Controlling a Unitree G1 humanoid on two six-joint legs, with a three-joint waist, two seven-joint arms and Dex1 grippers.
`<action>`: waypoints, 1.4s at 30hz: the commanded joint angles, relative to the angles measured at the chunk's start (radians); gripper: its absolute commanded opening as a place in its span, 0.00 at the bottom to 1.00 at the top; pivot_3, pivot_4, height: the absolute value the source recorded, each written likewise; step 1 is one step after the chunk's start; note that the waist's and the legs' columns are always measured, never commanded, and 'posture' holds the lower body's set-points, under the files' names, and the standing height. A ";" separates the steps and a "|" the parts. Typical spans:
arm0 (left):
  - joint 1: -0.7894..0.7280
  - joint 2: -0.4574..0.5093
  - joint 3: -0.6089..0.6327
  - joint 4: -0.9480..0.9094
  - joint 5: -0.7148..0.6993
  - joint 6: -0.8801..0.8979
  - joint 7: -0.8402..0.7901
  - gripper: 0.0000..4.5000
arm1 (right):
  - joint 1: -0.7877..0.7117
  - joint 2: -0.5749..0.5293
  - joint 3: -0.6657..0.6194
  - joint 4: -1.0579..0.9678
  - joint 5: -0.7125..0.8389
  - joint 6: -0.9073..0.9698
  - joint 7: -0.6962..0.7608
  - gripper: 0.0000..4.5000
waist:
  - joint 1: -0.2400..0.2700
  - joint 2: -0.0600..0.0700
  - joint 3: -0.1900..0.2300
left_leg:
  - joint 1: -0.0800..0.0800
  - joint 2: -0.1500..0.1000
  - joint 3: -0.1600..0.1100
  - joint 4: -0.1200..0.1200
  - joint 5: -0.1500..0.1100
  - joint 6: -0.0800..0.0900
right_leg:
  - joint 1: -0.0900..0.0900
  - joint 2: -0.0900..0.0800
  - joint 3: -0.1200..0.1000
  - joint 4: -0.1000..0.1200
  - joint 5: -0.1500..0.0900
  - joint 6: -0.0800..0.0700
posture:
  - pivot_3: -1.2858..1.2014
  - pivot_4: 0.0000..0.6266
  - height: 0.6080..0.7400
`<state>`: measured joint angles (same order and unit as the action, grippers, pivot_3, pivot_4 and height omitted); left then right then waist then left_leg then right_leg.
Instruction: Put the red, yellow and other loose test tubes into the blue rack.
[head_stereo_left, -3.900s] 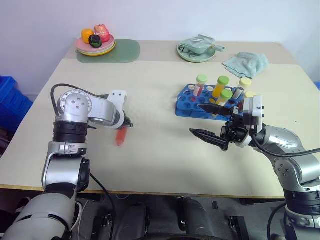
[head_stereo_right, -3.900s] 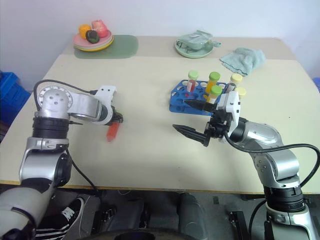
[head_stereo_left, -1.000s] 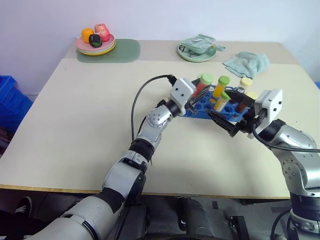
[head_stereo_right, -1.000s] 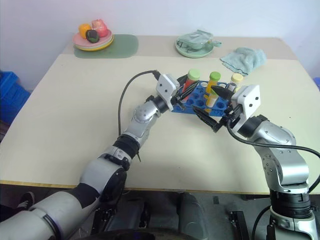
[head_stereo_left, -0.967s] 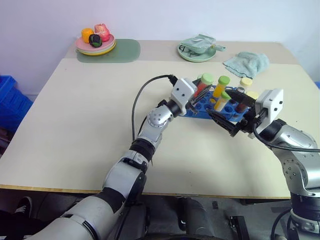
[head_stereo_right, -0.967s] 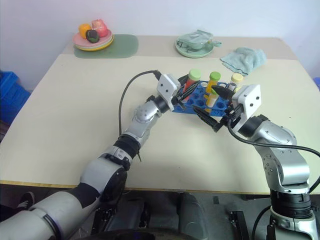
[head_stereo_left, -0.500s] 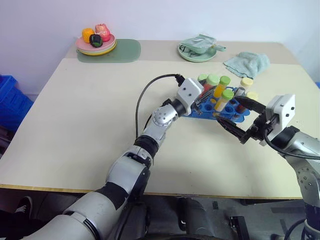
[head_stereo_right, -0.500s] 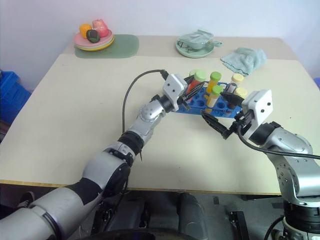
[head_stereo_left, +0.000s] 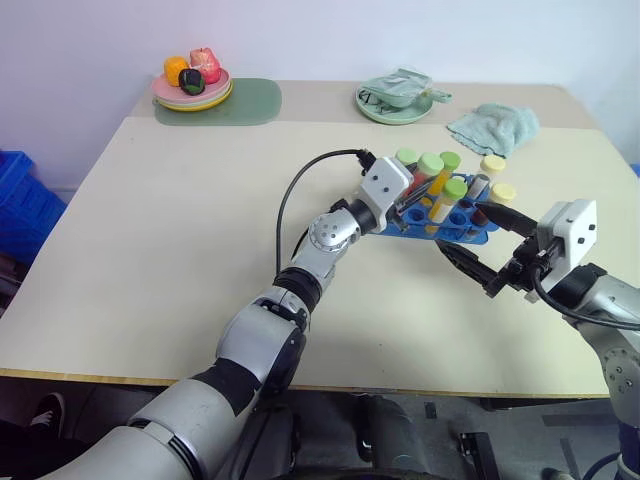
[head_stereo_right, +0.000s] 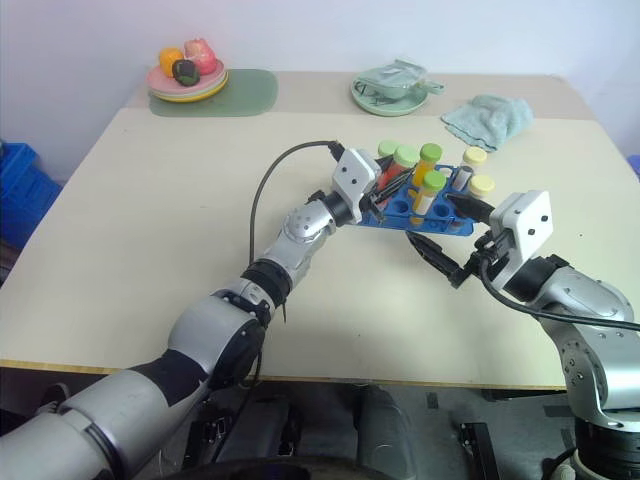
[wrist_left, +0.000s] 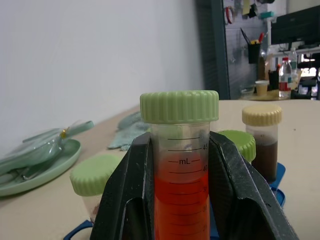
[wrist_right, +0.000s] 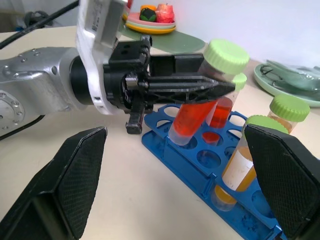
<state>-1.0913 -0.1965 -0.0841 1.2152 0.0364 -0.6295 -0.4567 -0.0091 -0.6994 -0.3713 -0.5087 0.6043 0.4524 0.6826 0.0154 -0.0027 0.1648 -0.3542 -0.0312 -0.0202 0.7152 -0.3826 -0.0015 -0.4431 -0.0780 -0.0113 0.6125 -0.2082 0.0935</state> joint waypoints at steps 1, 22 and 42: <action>-0.025 -0.010 0.005 -0.003 0.010 -0.025 0.009 0.23 | 0.015 -0.010 -0.052 -0.050 0.018 -0.002 -0.012 1.00 | 0.001 0.000 0.000 | 0.000 0.000 0.000 0.000 0.000 0.000 | 0.000 0.000 0.000 0.000 0.000 0.000 | 0.52 0.24 1.00; -0.091 -0.032 0.087 0.054 -0.013 0.023 0.014 0.23 | 0.057 0.009 -0.053 -0.104 0.018 -0.007 -0.063 1.00 | 0.000 0.000 0.000 | 0.000 0.000 0.000 0.000 0.000 0.000 | 0.000 0.000 0.000 0.000 0.000 0.000 | 0.52 0.24 1.00; -0.092 -0.061 0.127 0.079 -0.036 0.030 -0.042 0.23 | 0.072 0.014 -0.053 -0.133 0.021 -0.008 -0.093 1.00 | 0.000 0.000 0.000 | 0.000 0.000 0.000 0.000 0.000 0.000 | 0.000 0.000 0.000 0.000 0.000 0.000 | 0.52 0.24 1.00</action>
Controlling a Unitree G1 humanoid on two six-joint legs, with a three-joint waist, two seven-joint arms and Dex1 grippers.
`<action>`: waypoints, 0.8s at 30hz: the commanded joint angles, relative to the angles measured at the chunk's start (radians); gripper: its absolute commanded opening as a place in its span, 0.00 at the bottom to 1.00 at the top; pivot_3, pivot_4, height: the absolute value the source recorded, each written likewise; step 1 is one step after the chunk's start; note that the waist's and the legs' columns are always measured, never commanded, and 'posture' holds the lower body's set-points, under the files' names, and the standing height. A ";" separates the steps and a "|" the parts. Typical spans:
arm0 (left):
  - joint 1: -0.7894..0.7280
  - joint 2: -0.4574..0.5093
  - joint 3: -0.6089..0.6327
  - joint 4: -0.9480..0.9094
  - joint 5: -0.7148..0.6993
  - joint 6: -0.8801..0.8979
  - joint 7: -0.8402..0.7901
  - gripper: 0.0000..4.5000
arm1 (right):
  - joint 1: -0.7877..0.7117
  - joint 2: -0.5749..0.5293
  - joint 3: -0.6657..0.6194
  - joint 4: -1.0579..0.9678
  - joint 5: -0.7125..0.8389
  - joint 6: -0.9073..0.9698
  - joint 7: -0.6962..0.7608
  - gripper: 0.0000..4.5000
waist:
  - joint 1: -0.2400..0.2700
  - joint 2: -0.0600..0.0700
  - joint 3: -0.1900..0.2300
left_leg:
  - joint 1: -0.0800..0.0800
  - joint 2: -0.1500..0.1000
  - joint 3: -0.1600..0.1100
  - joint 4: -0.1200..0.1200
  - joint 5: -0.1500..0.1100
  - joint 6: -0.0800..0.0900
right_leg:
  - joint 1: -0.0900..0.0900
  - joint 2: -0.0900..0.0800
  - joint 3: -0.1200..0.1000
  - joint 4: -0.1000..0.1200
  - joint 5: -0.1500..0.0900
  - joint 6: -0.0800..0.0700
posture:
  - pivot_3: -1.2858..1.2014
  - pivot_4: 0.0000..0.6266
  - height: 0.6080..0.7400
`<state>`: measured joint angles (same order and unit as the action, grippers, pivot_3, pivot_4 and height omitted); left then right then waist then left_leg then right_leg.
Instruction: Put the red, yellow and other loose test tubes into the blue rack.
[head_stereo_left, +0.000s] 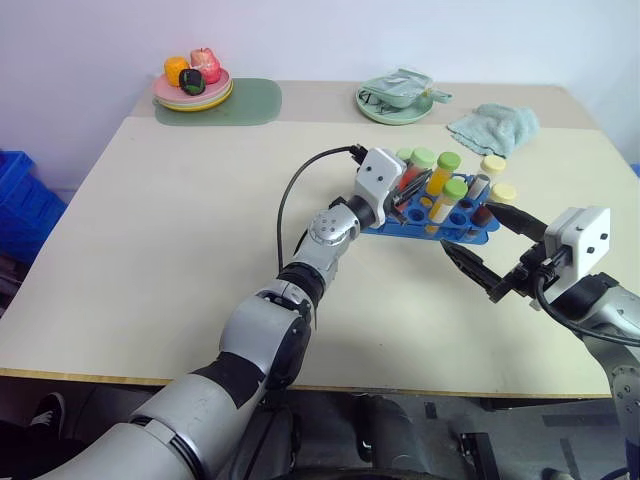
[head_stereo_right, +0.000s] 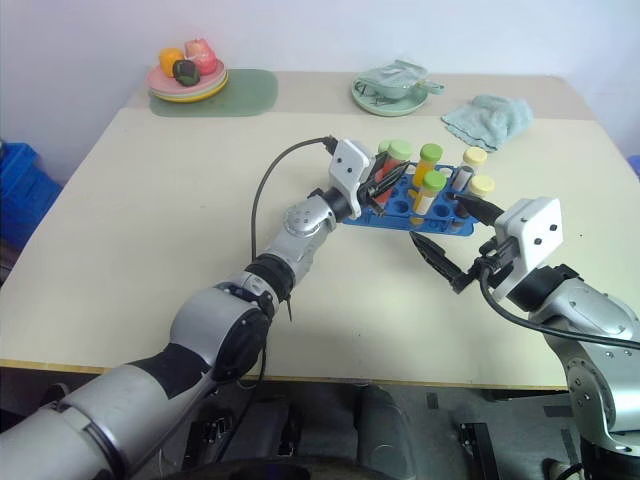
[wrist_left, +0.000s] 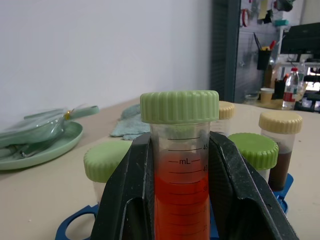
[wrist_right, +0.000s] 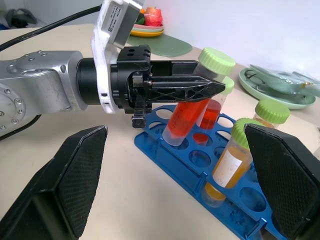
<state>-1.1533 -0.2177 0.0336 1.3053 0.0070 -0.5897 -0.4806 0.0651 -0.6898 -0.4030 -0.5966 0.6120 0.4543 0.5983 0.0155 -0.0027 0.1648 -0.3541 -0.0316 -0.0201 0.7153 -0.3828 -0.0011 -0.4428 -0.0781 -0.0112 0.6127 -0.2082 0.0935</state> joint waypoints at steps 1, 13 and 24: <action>-0.030 -0.039 0.002 -0.013 0.000 -0.022 -0.024 0.23 | -0.002 0.005 -0.021 -0.046 0.014 -0.010 -0.010 1.00 | 0.000 0.000 0.000 | 0.000 0.000 0.000 0.000 0.000 0.000 | 0.000 0.000 0.000 0.000 0.000 0.000 | 0.52 0.24 1.00; -0.058 -0.053 -0.001 0.000 0.017 -0.013 0.000 0.23 | 0.000 0.011 -0.010 -0.057 0.011 -0.008 -0.028 1.00 | 0.000 0.000 0.000 | 0.000 0.000 0.000 0.000 0.000 0.000 | 0.000 0.000 0.000 0.000 0.000 0.000 | 0.52 0.24 1.00; -0.049 -0.023 -0.006 0.016 0.046 0.012 0.046 0.23 | 0.000 0.015 -0.008 -0.066 0.012 -0.007 -0.041 1.00 | 0.000 0.000 0.000 | 0.000 0.000 0.000 0.000 0.000 0.000 | 0.000 0.000 0.000 0.000 0.000 0.000 | 0.52 0.24 1.00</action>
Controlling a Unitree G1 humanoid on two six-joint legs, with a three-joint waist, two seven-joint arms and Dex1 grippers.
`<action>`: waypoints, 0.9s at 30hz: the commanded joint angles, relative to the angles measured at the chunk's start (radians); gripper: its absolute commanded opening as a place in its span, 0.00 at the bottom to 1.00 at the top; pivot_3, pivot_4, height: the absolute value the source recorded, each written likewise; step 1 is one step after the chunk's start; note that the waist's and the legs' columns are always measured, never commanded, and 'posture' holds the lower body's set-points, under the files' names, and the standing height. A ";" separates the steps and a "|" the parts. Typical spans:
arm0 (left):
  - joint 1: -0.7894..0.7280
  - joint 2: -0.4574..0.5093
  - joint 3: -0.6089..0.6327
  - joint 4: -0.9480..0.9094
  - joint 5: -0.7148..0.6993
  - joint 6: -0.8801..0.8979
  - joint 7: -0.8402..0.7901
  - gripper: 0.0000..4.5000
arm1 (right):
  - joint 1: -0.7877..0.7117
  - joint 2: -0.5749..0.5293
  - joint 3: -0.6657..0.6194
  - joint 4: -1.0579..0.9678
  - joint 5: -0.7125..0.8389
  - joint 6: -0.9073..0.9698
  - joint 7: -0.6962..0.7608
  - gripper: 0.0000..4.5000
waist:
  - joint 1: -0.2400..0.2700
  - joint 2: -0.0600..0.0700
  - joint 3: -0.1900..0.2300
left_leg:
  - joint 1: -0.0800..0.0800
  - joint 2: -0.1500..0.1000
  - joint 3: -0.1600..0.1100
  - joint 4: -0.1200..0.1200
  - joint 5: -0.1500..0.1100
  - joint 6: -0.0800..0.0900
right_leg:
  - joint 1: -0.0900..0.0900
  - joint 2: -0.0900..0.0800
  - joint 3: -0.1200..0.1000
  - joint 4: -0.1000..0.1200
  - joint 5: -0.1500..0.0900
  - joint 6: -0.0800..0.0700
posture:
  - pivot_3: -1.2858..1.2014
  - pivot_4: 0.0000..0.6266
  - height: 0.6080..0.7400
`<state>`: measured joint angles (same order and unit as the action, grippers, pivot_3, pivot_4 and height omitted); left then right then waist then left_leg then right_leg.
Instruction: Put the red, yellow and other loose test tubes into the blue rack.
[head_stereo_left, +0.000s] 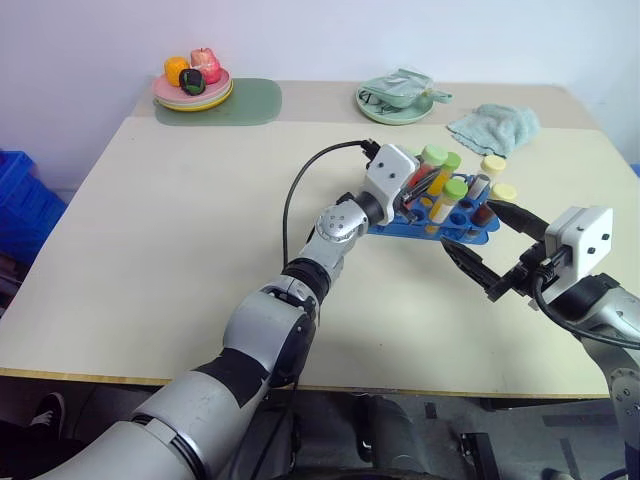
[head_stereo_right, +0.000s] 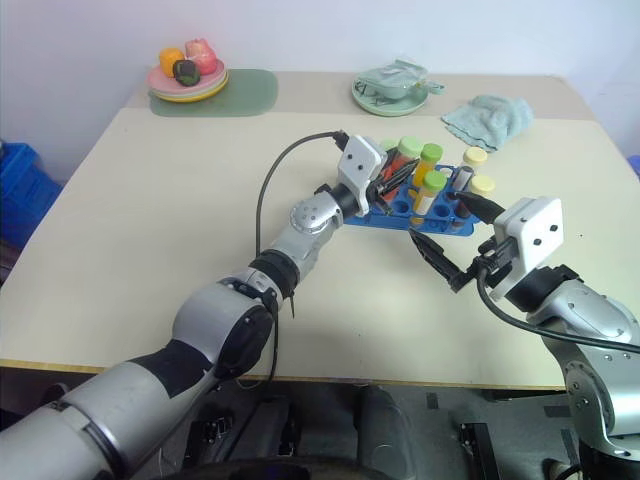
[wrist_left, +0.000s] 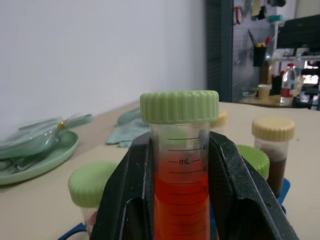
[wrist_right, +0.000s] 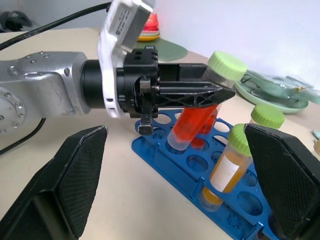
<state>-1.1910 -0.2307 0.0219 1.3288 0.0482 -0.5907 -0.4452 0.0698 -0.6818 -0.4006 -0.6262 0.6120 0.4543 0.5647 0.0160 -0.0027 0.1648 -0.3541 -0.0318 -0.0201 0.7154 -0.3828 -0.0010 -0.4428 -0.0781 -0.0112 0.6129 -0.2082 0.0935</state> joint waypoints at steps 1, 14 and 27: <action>-0.010 -0.010 0.011 -0.006 0.001 0.018 0.009 0.23 | -0.006 0.007 -0.010 -0.036 0.013 -0.007 -0.007 1.00 | 0.000 0.000 0.000 | 0.000 0.000 0.000 0.000 0.000 0.000 | 0.000 0.000 0.000 0.000 0.000 0.000 | 0.52 0.24 1.00; 0.028 -0.004 -0.001 -0.006 0.021 0.021 -0.002 0.23 | -0.036 0.004 0.003 -0.036 0.008 -0.007 -0.016 1.00 | 0.000 0.000 0.000 | 0.000 0.000 0.000 0.000 0.000 0.000 | 0.000 0.000 0.000 0.000 0.000 0.000 | 0.52 0.24 1.00; 0.130 0.023 0.008 -0.042 -0.008 -0.036 -0.087 0.23 | -0.061 0.008 0.024 -0.011 -0.005 -0.023 -0.009 1.00 | -0.002 0.000 -0.001 | 0.004 0.000 0.000 0.000 0.000 0.000 | 0.003 0.000 0.000 0.000 0.000 0.000 | 0.52 0.24 1.00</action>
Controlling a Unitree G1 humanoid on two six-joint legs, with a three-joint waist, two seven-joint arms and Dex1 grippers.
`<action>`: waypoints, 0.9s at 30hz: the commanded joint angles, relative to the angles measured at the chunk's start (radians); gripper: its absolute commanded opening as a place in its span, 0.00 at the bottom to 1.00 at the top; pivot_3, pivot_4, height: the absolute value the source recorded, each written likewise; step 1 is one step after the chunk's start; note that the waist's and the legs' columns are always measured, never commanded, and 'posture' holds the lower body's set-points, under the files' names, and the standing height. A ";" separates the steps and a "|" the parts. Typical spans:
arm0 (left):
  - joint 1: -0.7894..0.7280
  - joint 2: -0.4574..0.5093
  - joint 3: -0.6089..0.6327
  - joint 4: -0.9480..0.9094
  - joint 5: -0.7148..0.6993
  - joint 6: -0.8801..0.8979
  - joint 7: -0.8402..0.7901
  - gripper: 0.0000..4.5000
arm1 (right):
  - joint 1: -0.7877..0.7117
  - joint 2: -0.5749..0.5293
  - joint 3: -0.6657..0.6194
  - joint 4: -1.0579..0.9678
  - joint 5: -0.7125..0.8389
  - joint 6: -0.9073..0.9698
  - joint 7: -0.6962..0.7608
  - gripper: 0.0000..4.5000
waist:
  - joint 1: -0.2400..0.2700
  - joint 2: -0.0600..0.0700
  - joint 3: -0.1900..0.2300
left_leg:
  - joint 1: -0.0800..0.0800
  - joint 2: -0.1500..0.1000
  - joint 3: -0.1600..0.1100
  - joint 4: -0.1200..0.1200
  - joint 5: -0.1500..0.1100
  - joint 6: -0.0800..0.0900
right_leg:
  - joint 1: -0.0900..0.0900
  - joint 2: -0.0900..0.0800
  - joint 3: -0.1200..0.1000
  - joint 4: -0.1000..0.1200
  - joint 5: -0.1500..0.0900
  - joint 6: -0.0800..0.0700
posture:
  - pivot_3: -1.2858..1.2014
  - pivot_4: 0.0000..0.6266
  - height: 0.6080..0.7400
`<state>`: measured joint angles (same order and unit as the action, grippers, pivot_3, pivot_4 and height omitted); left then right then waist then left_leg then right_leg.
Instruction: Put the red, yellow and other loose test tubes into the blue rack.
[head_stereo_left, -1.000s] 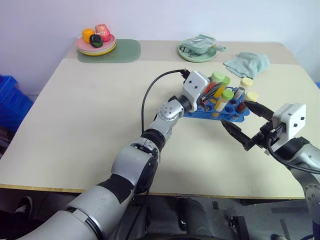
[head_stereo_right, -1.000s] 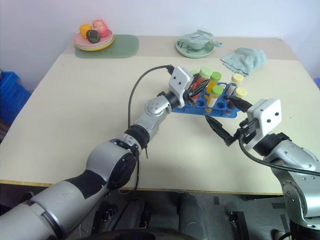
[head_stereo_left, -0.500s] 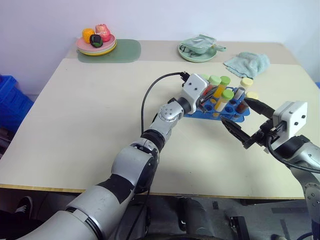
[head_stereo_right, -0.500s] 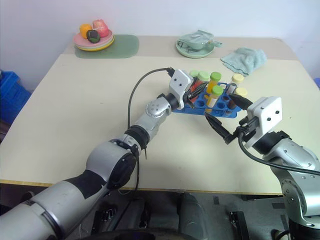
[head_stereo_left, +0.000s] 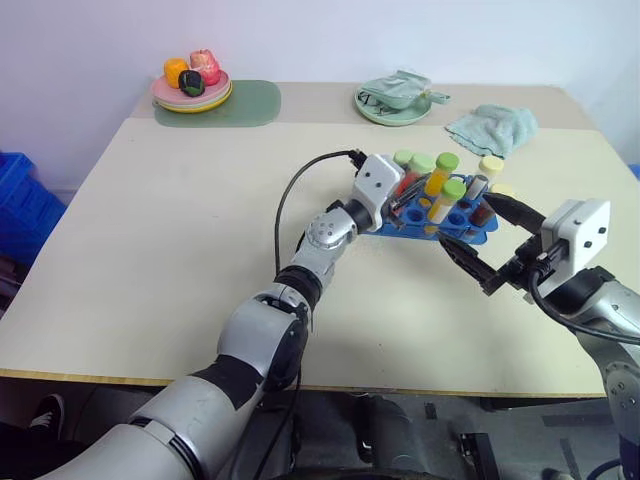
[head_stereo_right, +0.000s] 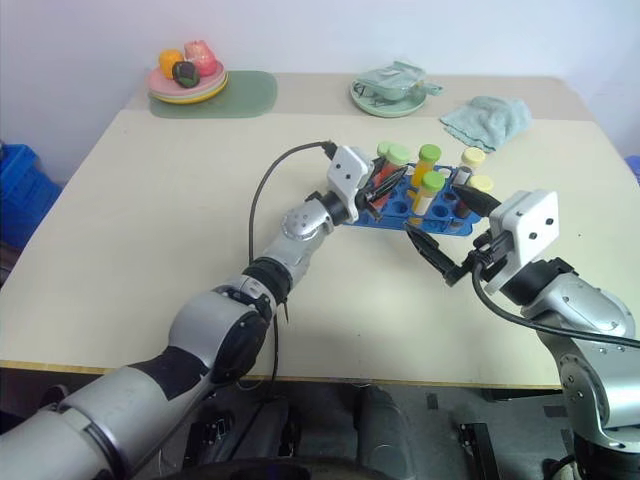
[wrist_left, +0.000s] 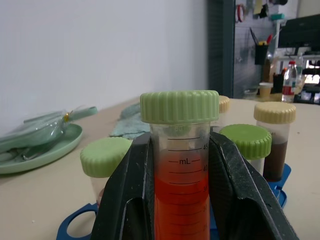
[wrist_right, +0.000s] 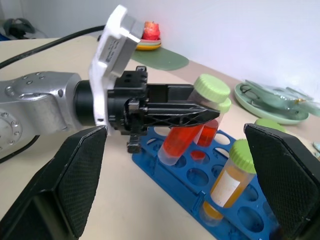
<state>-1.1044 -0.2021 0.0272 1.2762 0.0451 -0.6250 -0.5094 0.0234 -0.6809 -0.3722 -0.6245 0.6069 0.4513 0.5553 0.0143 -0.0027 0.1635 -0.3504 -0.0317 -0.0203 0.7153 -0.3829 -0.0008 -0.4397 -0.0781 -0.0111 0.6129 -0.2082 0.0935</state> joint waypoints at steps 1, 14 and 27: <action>0.049 -0.004 0.003 0.008 -0.007 -0.003 -0.027 0.23 | -0.016 0.007 -0.003 -0.012 -0.001 -0.021 0.000 1.00 | 0.000 0.000 0.000 | 0.000 0.000 0.000 0.000 0.000 0.000 | 0.000 0.000 0.000 0.000 0.000 0.000 | 0.52 0.24 1.00; 0.112 0.102 0.053 -0.346 -0.231 0.119 -0.351 0.23 | -0.055 0.014 0.007 0.034 0.001 -0.031 0.010 1.00 | -0.002 0.000 0.000 | 0.003 0.000 -0.001 0.000 0.000 0.001 | 0.003 0.000 0.000 0.000 0.000 0.000 | 0.52 0.24 1.00; 0.379 0.548 -0.105 -1.060 -0.300 0.894 -0.524 0.23 | -0.116 0.051 0.076 0.106 -0.037 -0.084 0.043 1.00 | -0.002 0.001 0.000 | 0.001 0.001 -0.004 0.001 0.000 0.001 | 0.003 0.001 0.000 0.001 0.000 0.000 | 0.52 0.24 1.00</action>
<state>-0.7337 0.3207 -0.0457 0.2710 -0.2719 0.2016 -1.0081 -0.0841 -0.6367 -0.2883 -0.5090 0.5701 0.3934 0.5916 0.0120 -0.0020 0.1632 -0.3487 -0.0303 -0.0240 0.7156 -0.3833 -0.0002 -0.4370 -0.0765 -0.0108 0.6143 -0.2083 0.0934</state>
